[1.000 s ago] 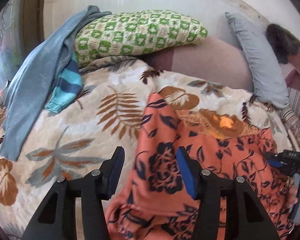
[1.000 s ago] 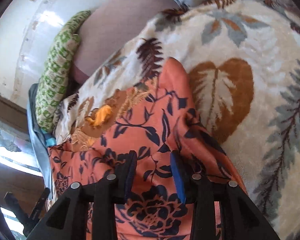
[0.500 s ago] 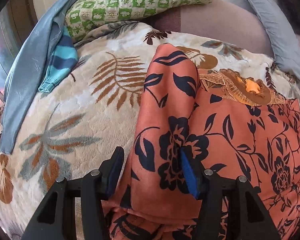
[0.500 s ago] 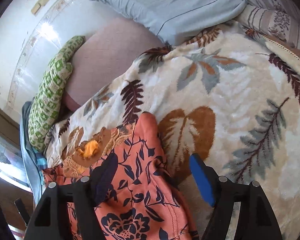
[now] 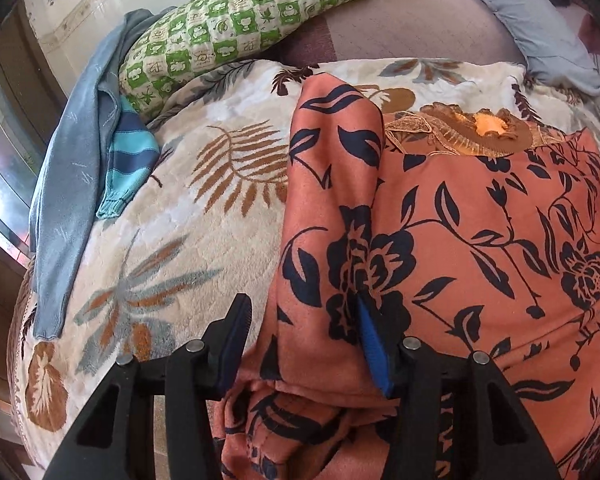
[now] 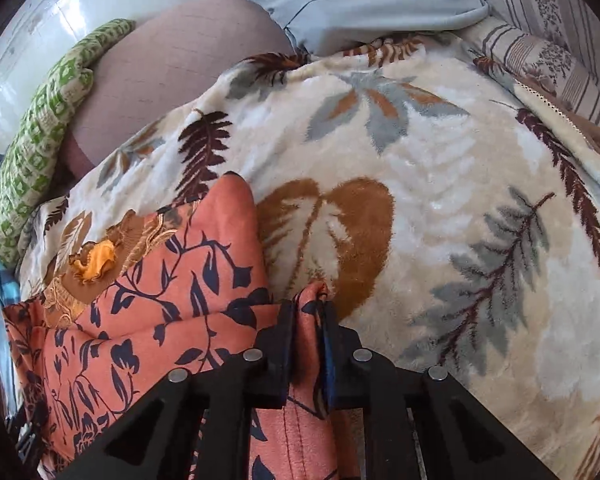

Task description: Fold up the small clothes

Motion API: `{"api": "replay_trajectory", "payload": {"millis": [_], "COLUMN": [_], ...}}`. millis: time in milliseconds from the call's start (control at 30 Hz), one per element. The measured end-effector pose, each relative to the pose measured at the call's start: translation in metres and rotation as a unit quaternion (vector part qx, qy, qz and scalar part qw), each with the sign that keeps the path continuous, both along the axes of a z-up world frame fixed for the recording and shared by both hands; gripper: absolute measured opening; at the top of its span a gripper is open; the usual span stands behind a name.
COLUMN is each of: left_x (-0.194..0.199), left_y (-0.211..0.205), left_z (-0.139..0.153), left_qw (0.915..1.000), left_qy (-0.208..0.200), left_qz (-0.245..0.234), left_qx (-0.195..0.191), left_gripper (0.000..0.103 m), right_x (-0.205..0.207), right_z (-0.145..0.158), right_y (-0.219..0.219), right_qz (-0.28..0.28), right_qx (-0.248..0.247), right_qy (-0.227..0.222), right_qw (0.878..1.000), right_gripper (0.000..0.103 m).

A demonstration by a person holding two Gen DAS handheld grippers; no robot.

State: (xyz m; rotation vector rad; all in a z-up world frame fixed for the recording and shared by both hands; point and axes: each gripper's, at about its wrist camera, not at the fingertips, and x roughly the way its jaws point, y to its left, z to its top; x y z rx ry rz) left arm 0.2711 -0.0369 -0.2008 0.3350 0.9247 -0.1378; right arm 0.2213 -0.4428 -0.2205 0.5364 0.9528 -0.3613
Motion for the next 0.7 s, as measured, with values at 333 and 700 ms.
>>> {"api": "replay_trajectory", "payload": {"millis": [333,700], "left_x": [-0.002,0.019], "left_y": [0.029,-0.018], "left_z": [0.023,0.038], "left_qw": [0.9949,0.9892], "left_qy": [-0.007,-0.062], "left_qz": [0.038,-0.013], "left_qx": [-0.093,-0.132], "left_gripper": [0.048,0.053], "right_x": [-0.015,0.011], "right_z": [0.049,0.021], "right_y": [0.013,0.066], "right_qz": [0.006,0.142], "right_qx": [-0.021,0.078], "right_qy": [-0.125,-0.083], "right_qw": [0.992,0.983], "right_gripper": [0.014,0.014]}}
